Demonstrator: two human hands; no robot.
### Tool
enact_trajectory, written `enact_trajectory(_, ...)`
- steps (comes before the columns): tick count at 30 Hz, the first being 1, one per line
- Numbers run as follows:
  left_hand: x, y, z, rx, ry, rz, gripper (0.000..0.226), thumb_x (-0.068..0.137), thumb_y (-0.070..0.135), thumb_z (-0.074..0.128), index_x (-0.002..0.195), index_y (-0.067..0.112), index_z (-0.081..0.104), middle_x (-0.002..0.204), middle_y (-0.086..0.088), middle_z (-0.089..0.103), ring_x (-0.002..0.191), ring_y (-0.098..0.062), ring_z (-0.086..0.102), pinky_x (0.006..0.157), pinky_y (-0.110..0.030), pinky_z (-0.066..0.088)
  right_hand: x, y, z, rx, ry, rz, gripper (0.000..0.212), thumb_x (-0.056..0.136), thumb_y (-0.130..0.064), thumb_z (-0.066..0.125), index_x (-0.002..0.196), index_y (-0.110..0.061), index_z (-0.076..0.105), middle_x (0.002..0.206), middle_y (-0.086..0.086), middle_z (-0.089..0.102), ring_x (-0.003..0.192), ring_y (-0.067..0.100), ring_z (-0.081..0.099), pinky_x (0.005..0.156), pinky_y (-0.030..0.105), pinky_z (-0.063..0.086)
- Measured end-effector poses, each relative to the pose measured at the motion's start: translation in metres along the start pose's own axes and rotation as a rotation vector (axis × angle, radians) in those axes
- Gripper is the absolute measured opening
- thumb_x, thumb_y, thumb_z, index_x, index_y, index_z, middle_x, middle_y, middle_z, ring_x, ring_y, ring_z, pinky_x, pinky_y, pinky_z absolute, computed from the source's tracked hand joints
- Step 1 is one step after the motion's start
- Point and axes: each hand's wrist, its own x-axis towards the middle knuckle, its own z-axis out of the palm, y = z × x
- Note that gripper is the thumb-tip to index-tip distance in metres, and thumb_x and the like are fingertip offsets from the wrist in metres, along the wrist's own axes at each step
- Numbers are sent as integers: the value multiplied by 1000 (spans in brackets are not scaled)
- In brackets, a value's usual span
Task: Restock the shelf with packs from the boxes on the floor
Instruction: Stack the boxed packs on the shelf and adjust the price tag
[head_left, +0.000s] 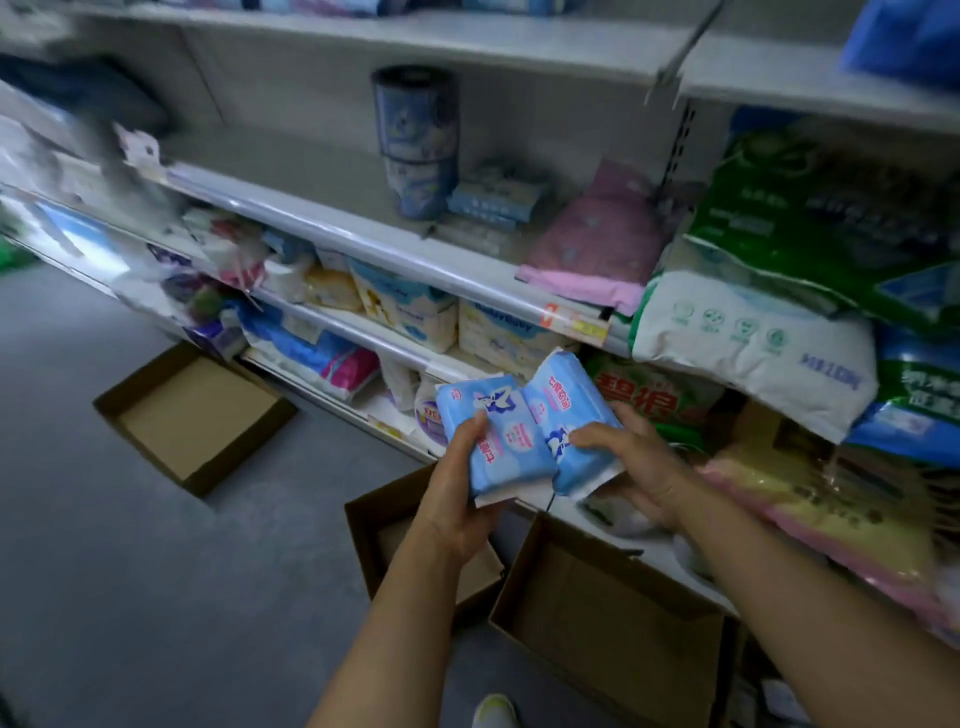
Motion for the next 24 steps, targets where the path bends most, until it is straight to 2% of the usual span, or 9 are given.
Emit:
enact_trajectory(3, -19, 23, 29, -12, -14, 66, 78, 76, 55, 69, 140, 14, 52, 132, -15, 63, 118, -33, 62, 80, -43, 59, -24, -33, 2, 52, 10, -118, 44, 63, -13, 75, 103, -17, 60, 103, 15, 68, 83, 34, 66, 71, 50, 54)
enact_trajectory(5, -29, 38, 47, -15, -40, 120, 81, 74, 60, 69, 140, 16, 52, 134, -14, 62, 121, -34, 60, 91, -50, 55, -37, -57, 1, 110, -1, -201, 40, 59, -14, 70, 98, -15, 64, 98, 18, 69, 80, 34, 65, 72, 46, 53)
enact_trajectory(8, -49, 59, 72, 5, -32, 185, 67, 80, 58, 57, 133, 18, 59, 125, -10, 68, 111, -30, 65, 100, -51, 47, -57, -88, 2, 150, -34, -295, 24, 71, -8, 69, 93, -17, 64, 86, 11, 70, 72, 26, 65, 63, 35, 52)
enact_trajectory(10, -61, 70, 88, 5, -60, 201, 54, 85, 55, 52, 121, 17, 65, 114, -8, 73, 97, -24, 71, 95, -43, 50, -66, -102, 2, 163, -45, -340, 26, 67, -11, 70, 92, -17, 64, 81, 9, 70, 69, 24, 65, 62, 33, 52)
enact_trajectory(12, -69, 79, 99, 8, -87, 206, 48, 88, 54, 48, 112, 17, 68, 105, -8, 75, 86, -22, 73, 81, -37, 57, -75, -115, 2, 174, -50, -381, 30, 60, -15, 68, 89, -17, 64, 78, 7, 71, 66, 23, 65, 60, 31, 52)
enact_trajectory(14, -77, 87, 108, 3, -74, 236, 55, 81, 55, 54, 119, 17, 66, 110, -9, 74, 88, -23, 73, 74, -38, 59, -83, -127, -1, 181, -55, -416, 30, 59, -17, 68, 89, -18, 62, 77, 4, 71, 64, 20, 66, 58, 29, 52)
enact_trajectory(16, -80, 92, 113, -8, -72, 267, 66, 75, 55, 59, 129, 18, 62, 119, -10, 70, 94, -25, 70, 78, -41, 58, -87, -136, -4, 166, -54, -434, 33, 60, -19, 70, 92, -18, 61, 80, 4, 71, 66, 19, 66, 59, 29, 51)
enact_trajectory(19, -85, 95, 120, -32, -72, 296, 63, 75, 54, 60, 125, 18, 63, 115, -11, 72, 92, -26, 70, 83, -45, 55, -93, -146, -9, 151, -73, -448, 34, 60, -19, 71, 93, -18, 61, 85, 5, 71, 69, 19, 67, 59, 30, 53)
enact_trajectory(24, -88, 107, 132, -51, -90, 304, 61, 77, 56, 58, 125, 18, 63, 111, -11, 73, 86, -26, 73, 70, -43, 61, -93, -166, -10, 144, -86, -469, 37, 61, -20, 72, 97, -16, 65, 88, 8, 72, 74, 22, 67, 67, 35, 51)
